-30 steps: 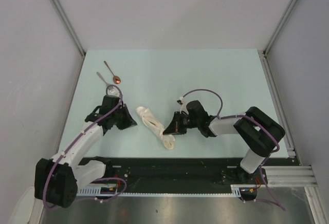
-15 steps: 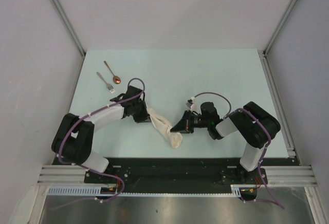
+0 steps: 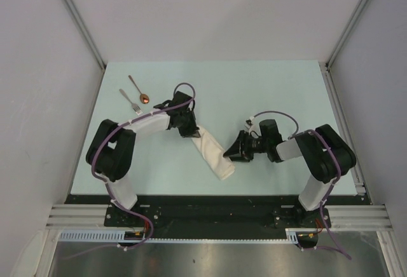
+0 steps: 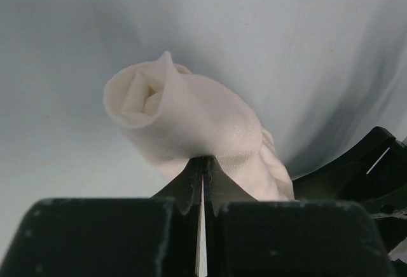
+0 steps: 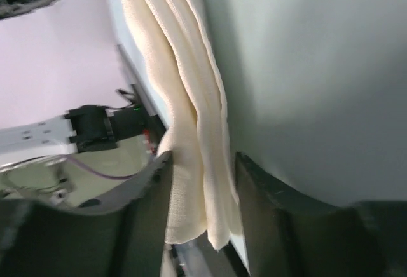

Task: Fold the napkin into a case and place the utensils inside
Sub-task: Turn over the smaller rectangle folded napkin at the center of the board.

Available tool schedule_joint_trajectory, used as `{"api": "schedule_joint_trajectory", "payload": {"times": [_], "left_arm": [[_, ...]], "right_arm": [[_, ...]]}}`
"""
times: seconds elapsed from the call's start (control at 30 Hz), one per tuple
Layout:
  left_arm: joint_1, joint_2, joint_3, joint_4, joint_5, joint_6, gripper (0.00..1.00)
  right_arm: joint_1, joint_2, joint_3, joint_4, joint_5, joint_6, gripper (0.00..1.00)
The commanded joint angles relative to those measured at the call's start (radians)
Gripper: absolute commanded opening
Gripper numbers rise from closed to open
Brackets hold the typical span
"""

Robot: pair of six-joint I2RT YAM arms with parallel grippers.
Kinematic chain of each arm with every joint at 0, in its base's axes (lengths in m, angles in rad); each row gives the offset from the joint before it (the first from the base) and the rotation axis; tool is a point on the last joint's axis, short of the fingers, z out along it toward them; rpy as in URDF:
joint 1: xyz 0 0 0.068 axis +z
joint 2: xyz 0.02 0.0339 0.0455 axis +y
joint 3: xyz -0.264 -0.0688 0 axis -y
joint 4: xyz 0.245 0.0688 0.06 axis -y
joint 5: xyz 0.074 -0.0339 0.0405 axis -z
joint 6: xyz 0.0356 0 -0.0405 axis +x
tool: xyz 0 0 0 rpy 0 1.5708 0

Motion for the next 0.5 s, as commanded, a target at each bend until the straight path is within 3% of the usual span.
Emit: {"api": "schedule_joint_trajectory", "payload": {"times": [0.0,0.2,0.27,0.47], "left_arm": [[-0.023,0.064,0.116,-0.010,-0.006,-0.008,0.00],[-0.028,0.129,0.203,-0.027,-0.007,0.003,0.00],[-0.028,0.164,0.257,-0.058,0.005,0.029,0.00],[-0.026,0.185,0.283,-0.056,0.026,0.063,0.00]], "right_arm": [[-0.040,-0.143,0.143,-0.501,0.119,-0.288,0.54],[-0.026,-0.301,0.367,-1.043,0.557,-0.490,0.65],[0.024,-0.327,0.410,-1.089,0.618,-0.493,0.66],[0.225,-0.367,0.383,-0.991,0.532,-0.363,0.60]]}}
